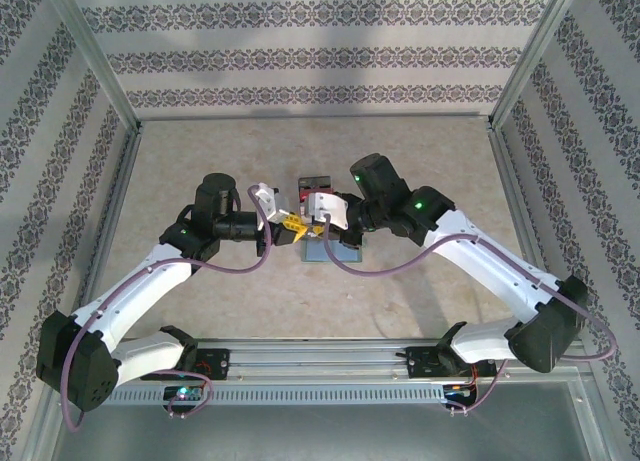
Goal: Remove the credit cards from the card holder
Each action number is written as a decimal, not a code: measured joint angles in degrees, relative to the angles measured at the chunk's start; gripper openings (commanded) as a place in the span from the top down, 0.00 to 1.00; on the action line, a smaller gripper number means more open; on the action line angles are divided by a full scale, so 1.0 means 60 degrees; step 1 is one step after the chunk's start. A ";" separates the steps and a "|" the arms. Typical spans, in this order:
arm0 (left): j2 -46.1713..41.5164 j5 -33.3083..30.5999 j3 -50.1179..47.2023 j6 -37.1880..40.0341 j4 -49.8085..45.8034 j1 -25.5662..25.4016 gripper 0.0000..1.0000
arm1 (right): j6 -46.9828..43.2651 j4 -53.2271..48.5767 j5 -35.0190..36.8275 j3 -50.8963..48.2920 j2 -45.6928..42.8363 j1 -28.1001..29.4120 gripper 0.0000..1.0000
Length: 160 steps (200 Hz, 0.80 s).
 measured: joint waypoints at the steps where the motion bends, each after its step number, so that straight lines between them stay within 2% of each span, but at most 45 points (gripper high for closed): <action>1: 0.0000 0.0000 -0.0004 0.0036 0.0011 0.0000 1.00 | 0.0000 0.0004 0.0000 0.0007 0.0007 0.0000 1.00; 14: 0.0004 -0.0025 -0.0007 -0.0011 0.0011 0.0000 1.00 | 0.0000 -0.0055 0.0022 0.0069 0.0058 0.0000 0.95; 26: 0.0004 -0.0025 -0.0007 -0.0011 0.0022 0.0000 1.00 | 0.0007 -0.0084 0.0015 0.0087 0.0058 -0.0018 0.80; 33: 0.0004 -0.0022 -0.0007 -0.0015 0.0029 0.0000 1.00 | 0.0044 -0.0080 -0.0004 0.0091 0.0066 -0.0018 0.76; 45: -0.0004 -0.0022 -0.0007 -0.0015 0.0095 -0.0004 1.00 | 0.0076 -0.0084 -0.0047 0.0091 0.0102 -0.0018 0.72; 67: -0.0015 -0.0022 -0.0015 -0.0022 0.0248 -0.0004 1.00 | 0.0073 -0.0084 -0.0102 0.0091 0.0189 -0.0018 0.72; 103: -0.0040 -0.0022 -0.0044 -0.0044 0.0313 -0.0004 1.00 | 0.0087 -0.0098 -0.0182 0.0091 0.0280 -0.0022 0.82; 129: -0.0076 -0.0029 -0.0058 -0.0044 0.0313 -0.0004 1.00 | 0.0102 -0.0062 -0.0240 0.0091 0.0302 -0.0087 0.98; 136: -0.0076 -0.0036 -0.0062 -0.0040 0.0313 -0.0004 1.00 | 0.0113 -0.0069 -0.0280 0.0091 0.0310 -0.0127 1.00; 147: -0.0098 -0.0062 -0.0080 -0.0036 0.0313 -0.0004 0.85 | 0.0080 -0.0069 -0.0299 0.0091 0.0310 -0.0142 1.00; 160: -0.0160 -0.0106 -0.0120 -0.0022 0.0324 -0.0007 0.79 | 0.0062 -0.0069 -0.0302 0.0091 0.0310 -0.0142 1.00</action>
